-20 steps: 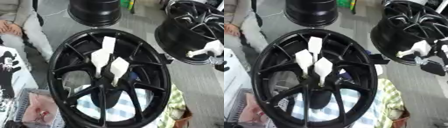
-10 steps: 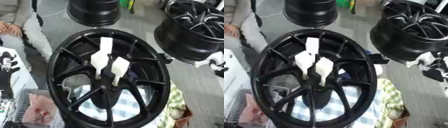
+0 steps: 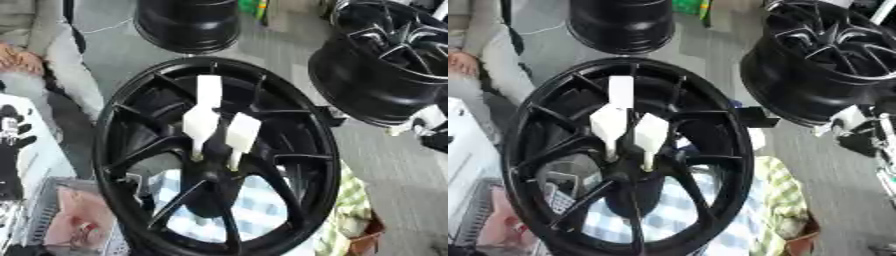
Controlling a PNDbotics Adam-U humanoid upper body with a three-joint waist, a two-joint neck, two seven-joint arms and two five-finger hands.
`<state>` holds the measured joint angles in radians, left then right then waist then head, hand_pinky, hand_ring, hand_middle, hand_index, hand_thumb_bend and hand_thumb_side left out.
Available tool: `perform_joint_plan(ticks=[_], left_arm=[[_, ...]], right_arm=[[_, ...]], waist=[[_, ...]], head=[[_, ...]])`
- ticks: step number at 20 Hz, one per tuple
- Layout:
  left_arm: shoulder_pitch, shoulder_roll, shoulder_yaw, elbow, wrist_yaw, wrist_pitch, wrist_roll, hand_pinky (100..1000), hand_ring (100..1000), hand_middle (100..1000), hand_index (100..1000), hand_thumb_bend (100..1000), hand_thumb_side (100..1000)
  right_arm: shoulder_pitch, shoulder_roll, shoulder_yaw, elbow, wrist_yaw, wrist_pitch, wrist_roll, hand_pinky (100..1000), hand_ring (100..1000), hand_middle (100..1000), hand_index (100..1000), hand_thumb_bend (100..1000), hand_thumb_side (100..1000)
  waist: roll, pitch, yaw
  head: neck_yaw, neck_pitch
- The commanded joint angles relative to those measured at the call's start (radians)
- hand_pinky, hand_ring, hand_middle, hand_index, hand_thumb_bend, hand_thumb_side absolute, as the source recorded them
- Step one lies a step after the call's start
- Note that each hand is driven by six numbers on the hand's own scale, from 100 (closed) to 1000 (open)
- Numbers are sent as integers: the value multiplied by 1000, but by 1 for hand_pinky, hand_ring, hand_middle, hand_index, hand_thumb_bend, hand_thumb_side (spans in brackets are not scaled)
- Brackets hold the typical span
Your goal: Pull the pin out of the wheel hub.
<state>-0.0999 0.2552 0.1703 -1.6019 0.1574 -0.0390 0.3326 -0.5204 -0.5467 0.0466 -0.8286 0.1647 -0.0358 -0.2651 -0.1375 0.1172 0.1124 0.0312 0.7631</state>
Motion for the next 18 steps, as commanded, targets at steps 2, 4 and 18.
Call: perform_joint_plan(ticks=[2,4,18], left_arm=[[-5,17,7,-23,2,-1,4,685,720,680,789,284,647],[-4,16,8,-23,2,-1,5,685,720,680,789,284,646],[-3,15,5,-18,3,-1,3,685,720,680,789,285,647]], right_arm=[[-52,2,-104,104,33,53,-63,631,695,783,932,100,303],[-66,9,-158,161,42,87,-97,657,726,833,968,100,378],[-114,9,-153,393,-14,221,-353,659,743,889,988,100,435]], waist=[[9,-11,-1],[9,-11,0],[8,-16,1]], head=[[-3,-11],[-4,-10],[-4,-6]])
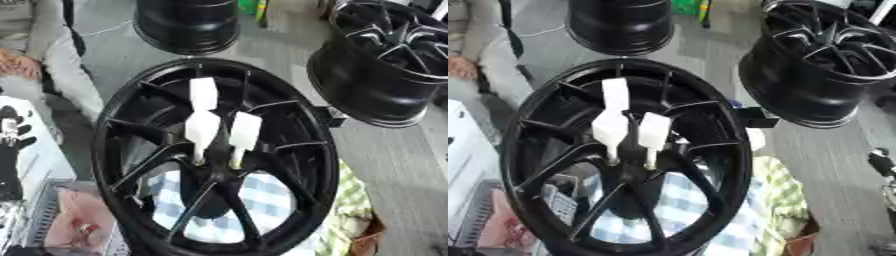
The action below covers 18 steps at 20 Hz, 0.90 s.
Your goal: Pull the pin out of the wheel hub.
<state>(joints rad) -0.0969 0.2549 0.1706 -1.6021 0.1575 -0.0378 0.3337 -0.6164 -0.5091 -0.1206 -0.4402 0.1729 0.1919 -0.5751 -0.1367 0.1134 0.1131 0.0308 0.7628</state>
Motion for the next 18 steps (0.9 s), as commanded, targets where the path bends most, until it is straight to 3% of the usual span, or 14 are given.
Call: perform_joint_plan(ticks=[1,10,18], left_arm=[[-6,15,5,-18,3,-2,2,685,720,680,789,284,647],[-6,16,5,-19,2,-2,1,685,720,680,789,285,647],[-8,16,6,-20,3,-3,3,685,719,680,789,284,647]], right_arm=[[-18,-26,21,9,-30,-12,-61,659,742,887,986,100,431],[-5,-8,73,13,-91,-58,-227,636,711,847,972,100,429],[67,-5,90,-165,-129,-146,-330,583,630,782,951,100,415]], waist=[[7,-12,1],[6,-13,0],[6,-11,1]], head=[[-4,-5],[-5,-3],[-4,-6]])
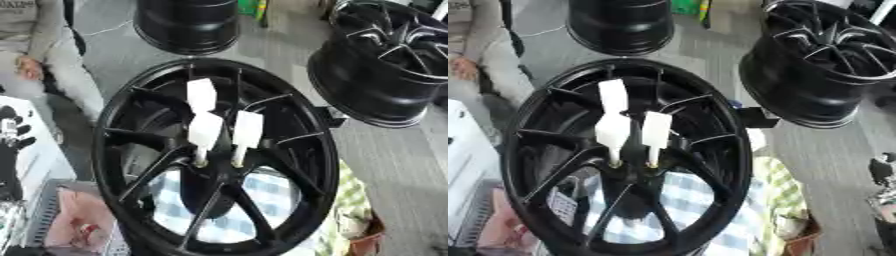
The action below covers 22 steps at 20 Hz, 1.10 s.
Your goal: Pull the pin out of the wheel hub.
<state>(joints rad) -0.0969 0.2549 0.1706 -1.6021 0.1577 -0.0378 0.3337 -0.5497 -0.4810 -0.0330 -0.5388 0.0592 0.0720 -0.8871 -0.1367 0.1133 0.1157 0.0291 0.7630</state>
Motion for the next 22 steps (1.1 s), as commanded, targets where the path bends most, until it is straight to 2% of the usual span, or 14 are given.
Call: perform_joint_plan(ticks=[1,8,10,11,13,14,15,22], left_arm=[[-8,17,6,-19,3,-2,3,685,719,680,789,284,647],[-12,18,5,-22,4,-4,2,685,720,680,789,284,646],[-13,19,5,-23,4,-4,1,685,720,681,789,285,646],[-13,19,4,-24,4,-4,0,685,720,681,789,285,646],[-14,19,3,-25,5,-4,-1,685,720,681,789,284,646],[-15,19,3,-25,4,-4,-1,685,721,681,789,285,646],[-15,19,3,-26,4,-4,-1,685,721,681,789,284,646],[-17,19,2,-32,5,-6,-3,685,721,681,790,284,646]], right_arm=[[11,-34,4,-93,-22,-42,-19,579,624,777,949,100,416],[69,-26,24,-276,-12,-153,-20,571,608,744,930,100,399],[77,-22,51,-325,12,-183,-20,580,612,740,933,100,416],[83,-20,66,-350,27,-198,-20,581,614,741,933,100,376],[96,-13,89,-400,57,-229,-20,586,618,742,931,100,362],[102,-7,99,-425,72,-245,-20,589,619,742,931,100,386],[108,0,106,-450,88,-260,-20,589,620,742,931,100,354],[157,72,138,-631,198,-371,1,597,625,733,913,100,313]], waist=[[6,-11,-2],[5,-8,-2],[5,-8,-1],[5,-8,-1],[5,-7,-1],[6,-6,-1],[6,-5,-1],[10,-1,-3]], head=[[-2,-7],[-1,-12],[-3,-13],[-3,-14],[-3,-16],[-3,-18],[-3,-19],[-2,-26]])
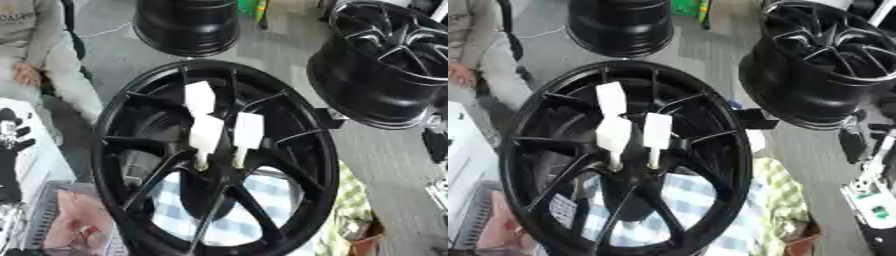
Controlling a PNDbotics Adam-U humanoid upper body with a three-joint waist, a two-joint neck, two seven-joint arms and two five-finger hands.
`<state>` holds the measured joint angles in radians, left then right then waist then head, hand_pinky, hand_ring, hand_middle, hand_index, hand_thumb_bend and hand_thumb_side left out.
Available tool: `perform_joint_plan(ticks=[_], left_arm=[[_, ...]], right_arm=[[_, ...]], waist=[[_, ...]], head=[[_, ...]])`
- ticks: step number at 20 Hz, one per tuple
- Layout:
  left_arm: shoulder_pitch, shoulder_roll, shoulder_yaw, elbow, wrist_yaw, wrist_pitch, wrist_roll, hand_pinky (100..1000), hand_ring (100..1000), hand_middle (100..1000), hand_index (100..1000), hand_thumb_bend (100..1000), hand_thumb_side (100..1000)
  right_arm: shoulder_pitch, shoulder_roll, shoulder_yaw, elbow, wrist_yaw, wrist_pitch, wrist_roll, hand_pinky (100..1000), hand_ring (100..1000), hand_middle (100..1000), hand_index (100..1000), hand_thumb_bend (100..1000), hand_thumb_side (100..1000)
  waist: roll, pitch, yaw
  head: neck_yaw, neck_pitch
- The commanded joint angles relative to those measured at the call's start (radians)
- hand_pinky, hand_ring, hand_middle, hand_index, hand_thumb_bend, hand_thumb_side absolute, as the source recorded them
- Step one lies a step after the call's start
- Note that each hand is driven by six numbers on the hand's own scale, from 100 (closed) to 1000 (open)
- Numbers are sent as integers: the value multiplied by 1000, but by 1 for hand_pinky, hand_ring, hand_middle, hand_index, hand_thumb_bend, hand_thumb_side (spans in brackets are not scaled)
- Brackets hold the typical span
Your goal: Pull the pin out of the wheel hub.
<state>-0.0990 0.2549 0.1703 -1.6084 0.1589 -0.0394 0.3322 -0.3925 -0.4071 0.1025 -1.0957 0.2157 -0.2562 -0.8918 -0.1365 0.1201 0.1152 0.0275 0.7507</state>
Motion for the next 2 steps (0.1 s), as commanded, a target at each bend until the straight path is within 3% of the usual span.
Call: perform_joint_plan(ticks=[1,2], left_arm=[[-15,19,3,-27,4,-4,-2,685,721,681,790,284,647],[-15,18,4,-28,3,-4,-2,685,722,681,790,284,647]], right_arm=[[11,13,3,-103,60,-61,14,597,625,732,910,100,315],[24,27,1,-132,77,-79,20,598,626,733,907,100,318]], waist=[[11,-7,-4],[11,-6,-4]], head=[[-1,-14],[-1,-15]])
